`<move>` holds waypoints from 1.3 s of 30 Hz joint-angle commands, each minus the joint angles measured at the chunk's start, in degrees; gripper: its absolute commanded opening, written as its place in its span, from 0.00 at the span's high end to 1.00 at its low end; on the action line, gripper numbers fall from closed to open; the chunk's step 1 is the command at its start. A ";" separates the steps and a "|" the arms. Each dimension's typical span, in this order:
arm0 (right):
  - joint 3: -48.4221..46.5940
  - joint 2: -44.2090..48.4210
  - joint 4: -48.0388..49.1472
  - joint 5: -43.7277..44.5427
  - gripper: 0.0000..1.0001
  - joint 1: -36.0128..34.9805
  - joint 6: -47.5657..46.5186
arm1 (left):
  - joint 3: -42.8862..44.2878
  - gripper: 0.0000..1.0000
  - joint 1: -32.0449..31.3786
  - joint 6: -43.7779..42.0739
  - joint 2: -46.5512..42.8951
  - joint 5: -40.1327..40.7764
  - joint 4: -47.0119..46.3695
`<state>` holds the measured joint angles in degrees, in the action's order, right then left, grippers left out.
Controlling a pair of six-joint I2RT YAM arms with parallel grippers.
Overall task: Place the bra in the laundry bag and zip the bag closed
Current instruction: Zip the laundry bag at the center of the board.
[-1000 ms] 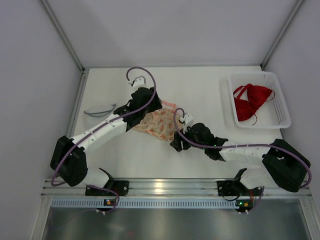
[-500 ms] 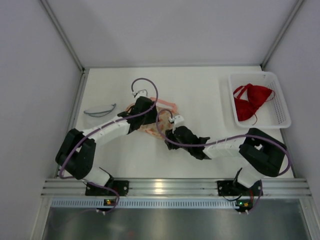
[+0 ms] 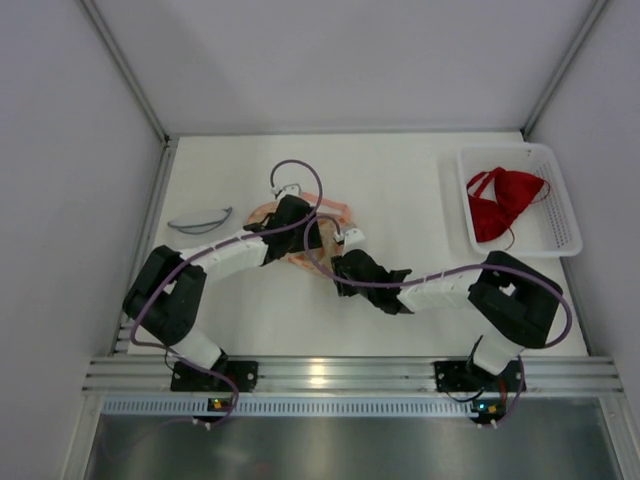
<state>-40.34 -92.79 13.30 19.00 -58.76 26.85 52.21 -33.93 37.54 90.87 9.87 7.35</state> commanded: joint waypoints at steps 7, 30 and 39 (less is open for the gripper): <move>-3.52 -3.27 1.11 1.29 0.62 -1.18 0.74 | 2.37 0.34 0.09 2.01 3.08 0.15 -2.61; -0.10 -1.43 6.56 11.49 1.00 -1.18 0.58 | 0.09 0.36 0.09 0.61 3.96 -1.96 -4.10; 10.80 5.43 23.09 -2.63 1.00 -1.27 -8.55 | 0.79 0.36 0.62 -1.41 4.14 -2.13 -3.84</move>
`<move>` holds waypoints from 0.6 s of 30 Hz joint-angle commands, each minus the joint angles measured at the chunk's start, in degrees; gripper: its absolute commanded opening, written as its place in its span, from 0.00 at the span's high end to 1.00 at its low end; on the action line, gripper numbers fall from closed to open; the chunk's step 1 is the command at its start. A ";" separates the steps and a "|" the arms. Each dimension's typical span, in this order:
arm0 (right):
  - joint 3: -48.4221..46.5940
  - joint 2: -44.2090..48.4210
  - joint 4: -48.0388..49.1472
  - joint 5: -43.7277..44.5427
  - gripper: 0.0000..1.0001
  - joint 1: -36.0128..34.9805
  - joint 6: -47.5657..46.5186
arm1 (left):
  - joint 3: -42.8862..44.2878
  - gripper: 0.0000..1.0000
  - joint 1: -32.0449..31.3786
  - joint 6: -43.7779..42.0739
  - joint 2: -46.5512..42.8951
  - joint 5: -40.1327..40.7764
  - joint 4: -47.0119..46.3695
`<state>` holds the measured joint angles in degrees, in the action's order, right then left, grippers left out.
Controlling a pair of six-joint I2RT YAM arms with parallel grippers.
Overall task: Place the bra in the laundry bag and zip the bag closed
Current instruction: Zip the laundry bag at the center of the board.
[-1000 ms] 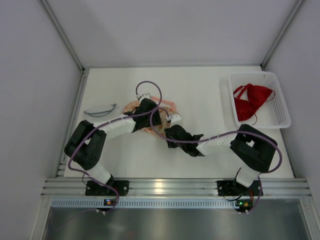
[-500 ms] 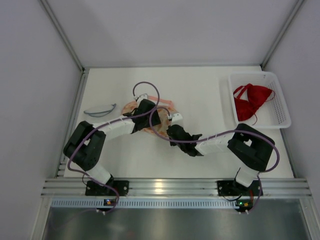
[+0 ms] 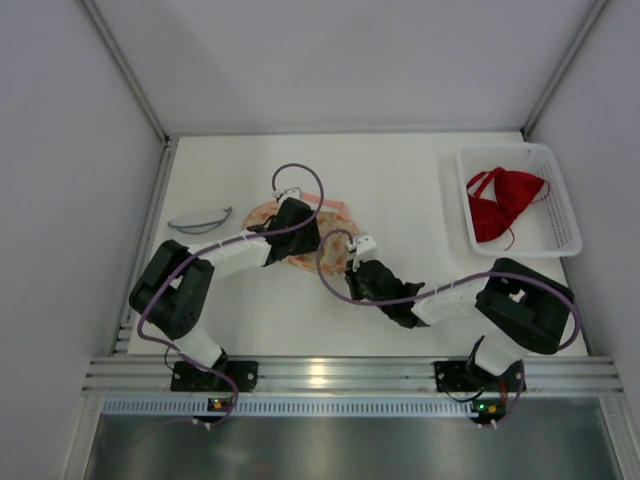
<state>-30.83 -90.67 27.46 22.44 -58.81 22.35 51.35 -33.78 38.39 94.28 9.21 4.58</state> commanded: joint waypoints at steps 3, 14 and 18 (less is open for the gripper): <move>0.68 3.05 7.16 -9.23 0.76 -1.05 -5.29 | 2.17 0.36 0.47 -4.20 0.55 -2.53 -1.15; -2.48 -2.13 7.87 -12.68 0.50 -0.78 -3.98 | 2.88 0.36 0.56 -5.26 -0.24 -3.67 -1.15; -5.11 -4.42 5.07 -10.67 0.53 -0.52 -4.07 | 2.70 0.36 0.56 -5.43 -0.41 -4.03 -1.06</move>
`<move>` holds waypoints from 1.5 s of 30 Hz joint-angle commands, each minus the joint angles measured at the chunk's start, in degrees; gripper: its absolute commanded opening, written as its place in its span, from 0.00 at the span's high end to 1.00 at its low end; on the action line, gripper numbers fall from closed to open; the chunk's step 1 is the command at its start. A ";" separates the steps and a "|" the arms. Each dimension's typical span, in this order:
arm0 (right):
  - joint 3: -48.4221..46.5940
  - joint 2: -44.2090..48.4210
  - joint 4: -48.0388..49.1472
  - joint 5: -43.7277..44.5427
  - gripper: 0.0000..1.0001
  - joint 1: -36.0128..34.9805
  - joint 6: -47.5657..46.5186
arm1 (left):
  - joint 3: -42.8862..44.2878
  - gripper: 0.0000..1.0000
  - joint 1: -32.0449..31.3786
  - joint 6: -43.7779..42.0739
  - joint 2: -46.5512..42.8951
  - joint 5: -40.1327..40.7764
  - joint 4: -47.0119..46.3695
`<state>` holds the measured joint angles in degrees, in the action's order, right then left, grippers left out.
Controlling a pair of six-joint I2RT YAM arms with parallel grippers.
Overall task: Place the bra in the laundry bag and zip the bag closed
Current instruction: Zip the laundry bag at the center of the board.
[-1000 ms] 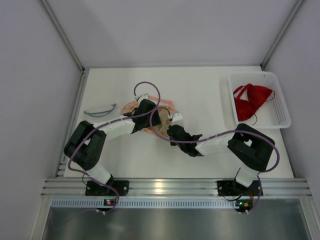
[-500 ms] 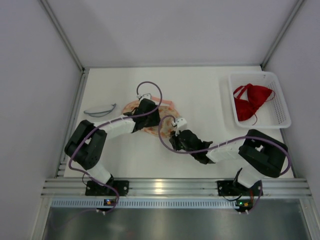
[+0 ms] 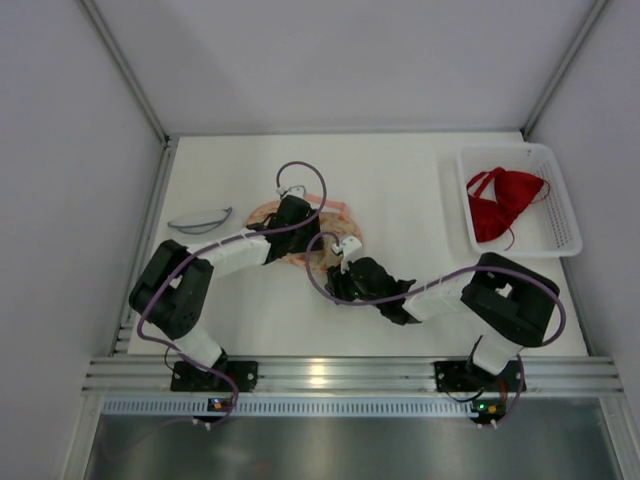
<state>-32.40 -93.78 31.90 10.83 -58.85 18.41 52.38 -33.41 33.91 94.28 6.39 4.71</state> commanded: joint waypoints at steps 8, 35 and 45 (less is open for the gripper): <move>-7.24 -0.89 -8.34 6.66 0.58 -0.39 0.05 | 1.23 0.36 0.19 -1.04 -0.68 -1.30 -1.19; -5.57 -2.91 -0.79 13.95 1.00 0.32 -0.75 | 0.44 0.37 0.01 -1.74 0.20 -3.40 -1.28; -3.11 0.35 -4.65 14.92 1.00 0.40 -0.22 | 1.67 0.36 1.06 -8.51 -6.11 -4.90 0.56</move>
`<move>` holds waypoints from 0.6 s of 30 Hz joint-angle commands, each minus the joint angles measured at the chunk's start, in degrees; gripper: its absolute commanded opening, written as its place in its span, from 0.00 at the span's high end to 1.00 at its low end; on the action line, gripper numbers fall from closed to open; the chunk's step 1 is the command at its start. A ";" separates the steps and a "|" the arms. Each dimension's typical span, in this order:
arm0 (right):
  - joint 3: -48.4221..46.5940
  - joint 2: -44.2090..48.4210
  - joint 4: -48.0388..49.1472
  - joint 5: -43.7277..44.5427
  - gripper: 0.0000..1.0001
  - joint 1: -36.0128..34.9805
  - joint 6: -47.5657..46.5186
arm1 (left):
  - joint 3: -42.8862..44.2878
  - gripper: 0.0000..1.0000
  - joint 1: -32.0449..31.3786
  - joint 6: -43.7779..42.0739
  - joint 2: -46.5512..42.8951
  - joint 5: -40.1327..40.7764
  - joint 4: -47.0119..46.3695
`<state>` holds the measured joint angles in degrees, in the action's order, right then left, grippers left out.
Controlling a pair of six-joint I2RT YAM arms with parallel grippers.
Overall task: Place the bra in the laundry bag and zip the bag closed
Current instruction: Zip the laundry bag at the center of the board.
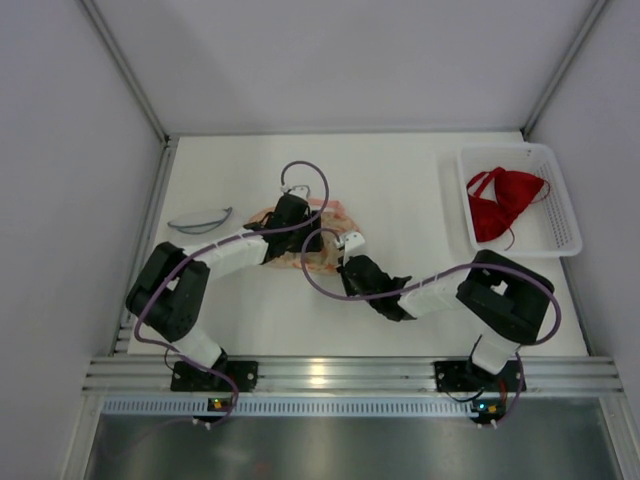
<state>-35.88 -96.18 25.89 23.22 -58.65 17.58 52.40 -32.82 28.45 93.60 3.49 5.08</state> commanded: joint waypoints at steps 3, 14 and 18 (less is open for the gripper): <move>-0.15 3.02 -0.48 2.27 1.00 0.12 2.01 | 1.83 0.36 0.39 -3.75 -8.86 -5.40 1.07; -1.74 3.72 -2.77 -0.28 1.00 0.21 10.10 | -3.45 0.36 -3.92 1.78 -13.10 -5.77 0.46; -0.86 4.86 -3.30 0.59 1.00 0.21 10.98 | -5.29 0.37 -5.41 4.85 -11.43 -6.04 -2.88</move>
<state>-35.73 -94.26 22.31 23.07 -58.61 26.20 48.53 -37.39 30.22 81.25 -2.39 5.96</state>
